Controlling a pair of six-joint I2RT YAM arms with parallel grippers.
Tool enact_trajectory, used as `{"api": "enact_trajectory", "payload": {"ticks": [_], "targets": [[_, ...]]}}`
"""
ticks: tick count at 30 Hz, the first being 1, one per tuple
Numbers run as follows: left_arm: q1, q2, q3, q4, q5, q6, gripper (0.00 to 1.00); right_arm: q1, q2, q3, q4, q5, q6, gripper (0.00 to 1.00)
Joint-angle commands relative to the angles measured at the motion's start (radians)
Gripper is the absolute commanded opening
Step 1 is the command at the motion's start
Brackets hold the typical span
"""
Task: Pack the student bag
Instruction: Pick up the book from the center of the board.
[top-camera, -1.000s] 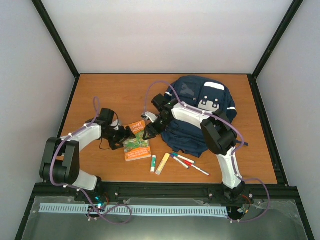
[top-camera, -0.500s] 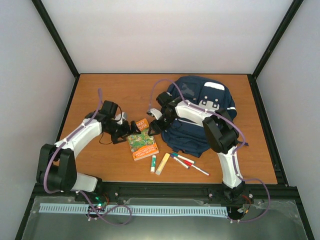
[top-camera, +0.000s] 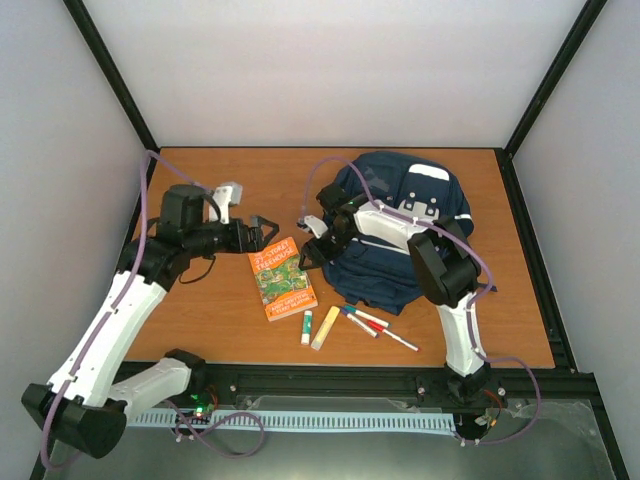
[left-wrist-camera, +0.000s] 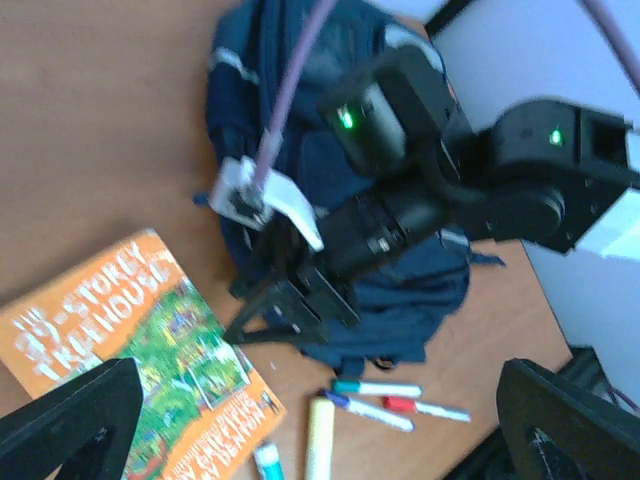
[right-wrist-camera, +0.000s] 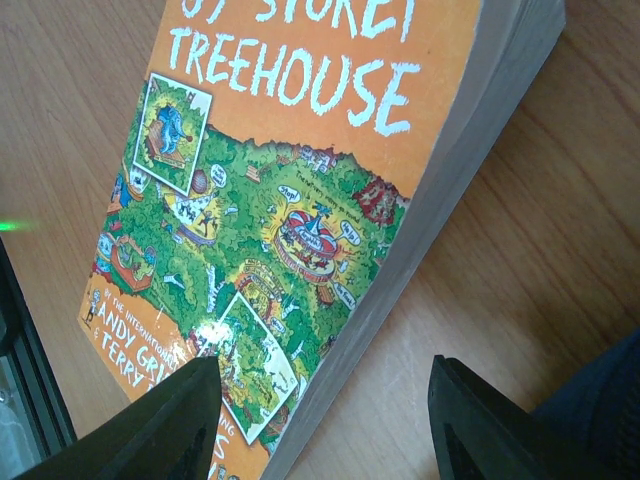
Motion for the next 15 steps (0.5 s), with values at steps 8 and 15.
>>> {"api": "enact_trajectory", "payload": {"ticks": [8,15], "targets": [[0.004,0.026,-0.037,0.006,-0.783,-0.112,1.0,-0.016,-0.073,-0.013,0.011,0.013,-0.017,0.59],[0.042,-0.026,-0.268,0.204,-0.383,-0.124,0.97,-0.002,-0.11,-0.057,0.051,0.041,-0.031,0.58]]}}
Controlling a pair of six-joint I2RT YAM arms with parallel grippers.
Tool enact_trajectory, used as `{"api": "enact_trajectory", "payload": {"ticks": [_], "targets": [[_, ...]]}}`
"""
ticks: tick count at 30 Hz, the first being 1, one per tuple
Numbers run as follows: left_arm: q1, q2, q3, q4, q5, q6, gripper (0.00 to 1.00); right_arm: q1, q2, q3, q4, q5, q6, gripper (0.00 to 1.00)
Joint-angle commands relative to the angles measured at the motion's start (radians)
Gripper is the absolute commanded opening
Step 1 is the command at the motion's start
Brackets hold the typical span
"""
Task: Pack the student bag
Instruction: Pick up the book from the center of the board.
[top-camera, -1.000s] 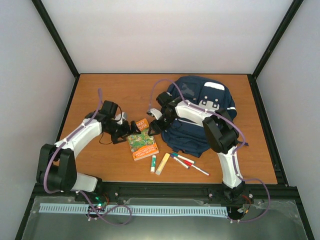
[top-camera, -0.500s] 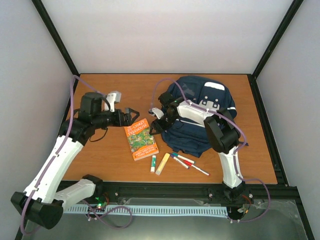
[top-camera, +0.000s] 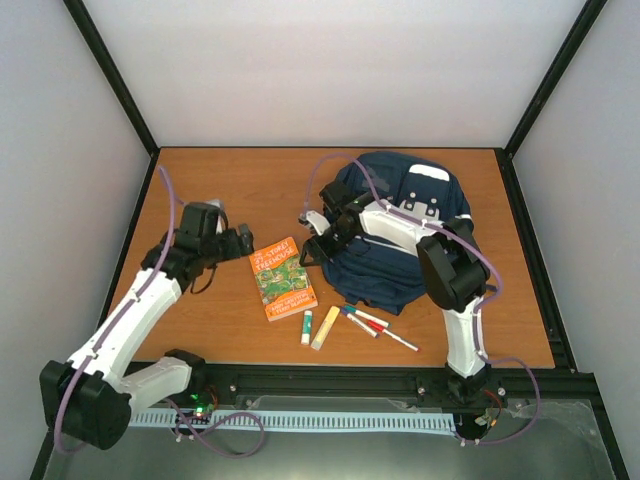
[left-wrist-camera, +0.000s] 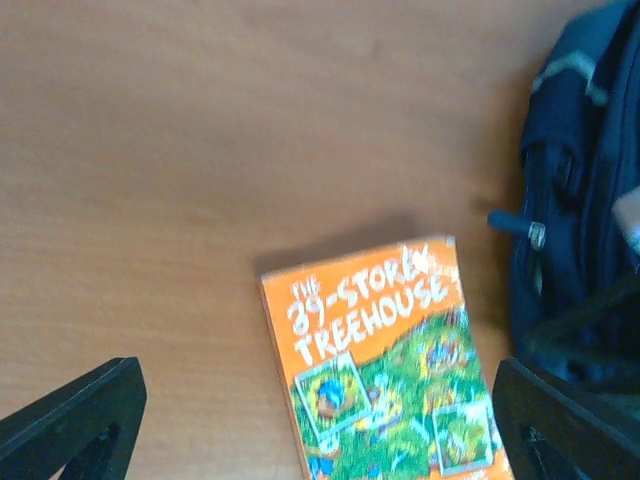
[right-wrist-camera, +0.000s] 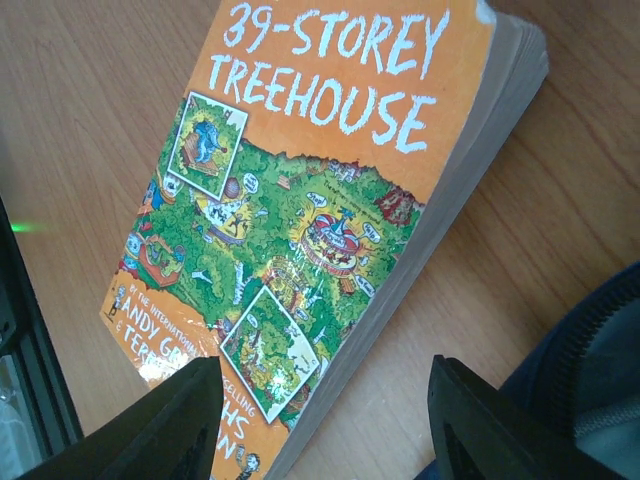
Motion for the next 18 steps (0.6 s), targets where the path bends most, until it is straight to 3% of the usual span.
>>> {"api": "enact_trajectory", "payload": {"ticks": [1,9,12,18], "targets": [[0.009,-0.085,-0.163,0.165,0.186,-0.062,0.95,0.012,-0.053,-0.034,0.044,0.056,-0.034,0.58],[0.009,-0.162,-0.374,0.243,0.282,-0.203,0.87,0.046,-0.015,-0.069,0.123,0.109,0.001,0.58],[0.009,-0.159,-0.455,0.296,0.305,-0.256,0.79,0.046,0.006,-0.058,0.129,0.099,0.009,0.56],[0.009,-0.109,-0.522,0.362,0.344,-0.297,0.81,0.046,0.064,-0.01,0.119,0.037,0.021,0.51]]}}
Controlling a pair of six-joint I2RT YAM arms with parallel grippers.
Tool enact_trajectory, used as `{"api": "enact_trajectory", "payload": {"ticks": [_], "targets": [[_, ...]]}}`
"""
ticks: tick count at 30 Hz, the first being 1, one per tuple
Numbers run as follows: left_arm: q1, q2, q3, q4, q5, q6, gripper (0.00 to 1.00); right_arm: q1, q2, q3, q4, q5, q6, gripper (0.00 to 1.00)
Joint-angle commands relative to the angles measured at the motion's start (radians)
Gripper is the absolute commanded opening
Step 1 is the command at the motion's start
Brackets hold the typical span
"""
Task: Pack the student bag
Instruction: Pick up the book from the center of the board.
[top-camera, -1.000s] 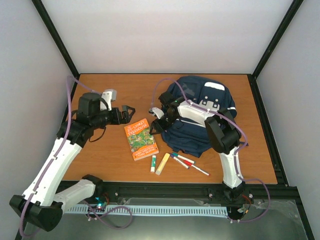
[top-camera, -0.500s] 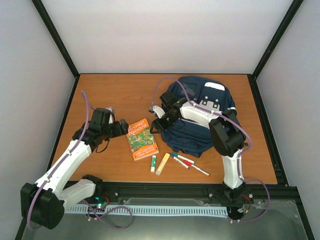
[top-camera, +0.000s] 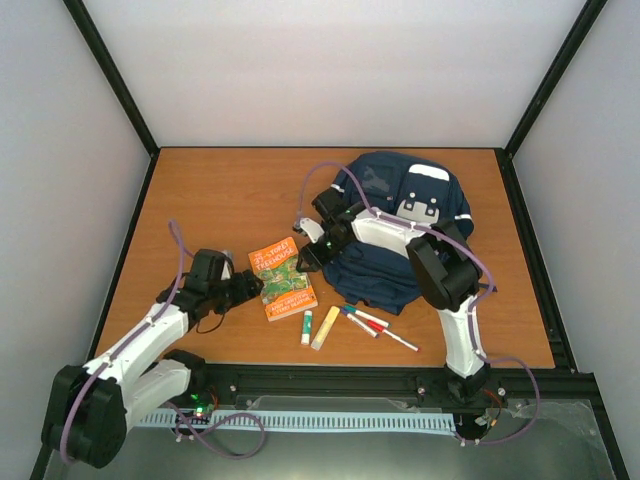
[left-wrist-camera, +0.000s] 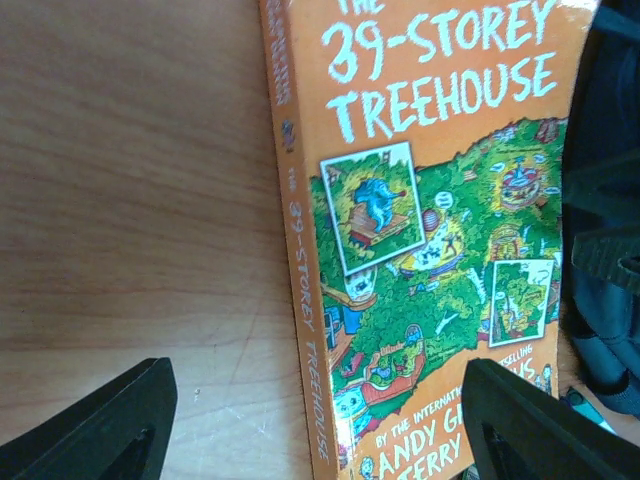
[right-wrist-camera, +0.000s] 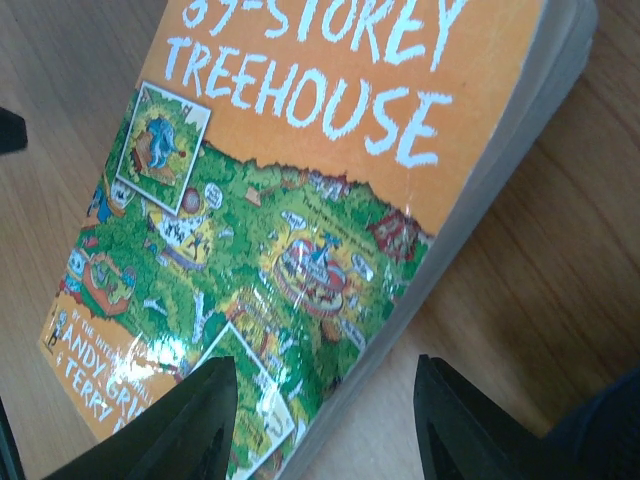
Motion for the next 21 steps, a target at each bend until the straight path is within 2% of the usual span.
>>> {"api": "enact_trajectory", "payload": {"ticks": [1,7,13,17,21], "targets": [[0.007,0.028,-0.014,0.106,0.053,-0.065,0.82,-0.001,0.057,0.053,0.011,-0.031,0.012,0.49],[0.008,0.108,-0.012,0.146,0.109,-0.082,0.82,-0.004,0.091,0.054,0.013,-0.071,0.033,0.47],[0.01,0.185,-0.01,0.188,0.129,-0.101,0.88,-0.023,0.114,0.014,0.04,-0.097,0.05,0.4],[0.015,0.23,-0.008,0.207,0.13,-0.107,0.88,-0.045,0.16,-0.008,0.053,-0.111,0.062,0.33],[0.02,0.277,-0.016,0.245,0.14,-0.128,0.88,-0.052,0.181,-0.042,0.071,-0.112,0.07,0.31]]}}
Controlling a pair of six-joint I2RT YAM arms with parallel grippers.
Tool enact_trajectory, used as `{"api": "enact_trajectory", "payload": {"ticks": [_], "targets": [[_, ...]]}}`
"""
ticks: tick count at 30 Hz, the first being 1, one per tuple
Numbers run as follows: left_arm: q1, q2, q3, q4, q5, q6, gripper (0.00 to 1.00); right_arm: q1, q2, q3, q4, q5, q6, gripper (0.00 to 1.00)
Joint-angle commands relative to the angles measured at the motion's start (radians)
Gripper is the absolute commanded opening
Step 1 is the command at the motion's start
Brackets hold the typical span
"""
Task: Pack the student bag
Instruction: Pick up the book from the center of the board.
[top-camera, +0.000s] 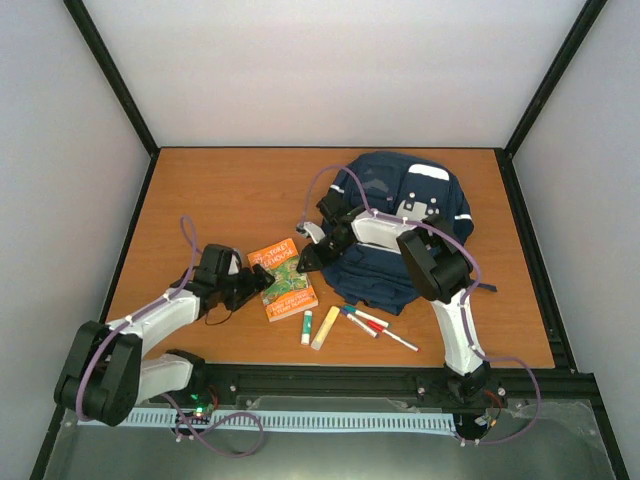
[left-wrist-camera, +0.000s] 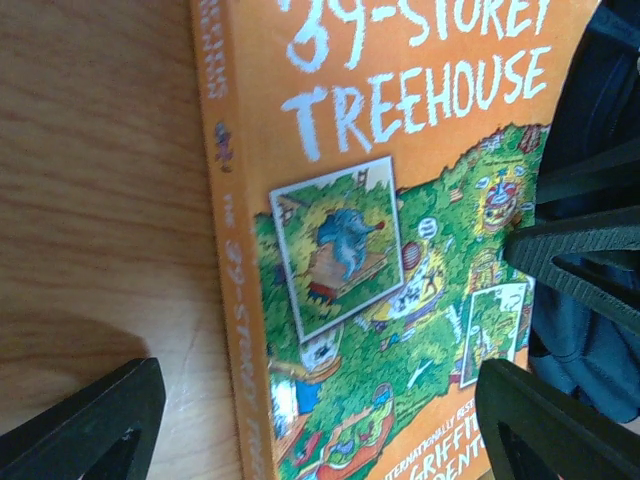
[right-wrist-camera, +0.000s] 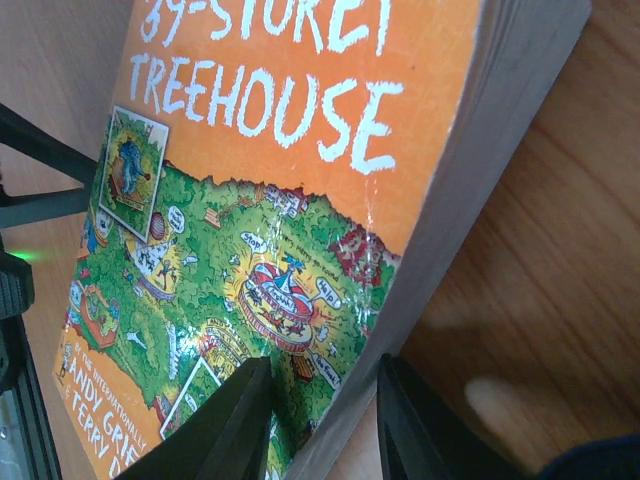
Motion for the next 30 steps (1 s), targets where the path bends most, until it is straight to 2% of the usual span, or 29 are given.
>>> {"api": "enact_trajectory", "payload": {"ticks": [1,13,17,24,30], "targets": [[0.015,0.058,-0.001,0.045,0.012,-0.04,0.88,-0.013,0.069,-0.068,0.019,0.033,0.019,0.3],[0.031,0.101,-0.027,0.16,0.045,-0.087,0.89,-0.018,0.132,-0.069,-0.014,0.091,0.04,0.31],[0.031,0.115,-0.02,0.2,0.044,-0.104,0.89,-0.018,0.162,-0.073,-0.023,0.068,0.045,0.31],[0.031,0.108,-0.017,0.33,0.153,-0.136,0.89,-0.018,0.182,-0.073,-0.022,0.052,0.042,0.3],[0.017,0.03,0.048,0.317,0.213,-0.137,0.87,-0.017,0.204,-0.068,-0.021,0.013,0.037,0.3]]}}
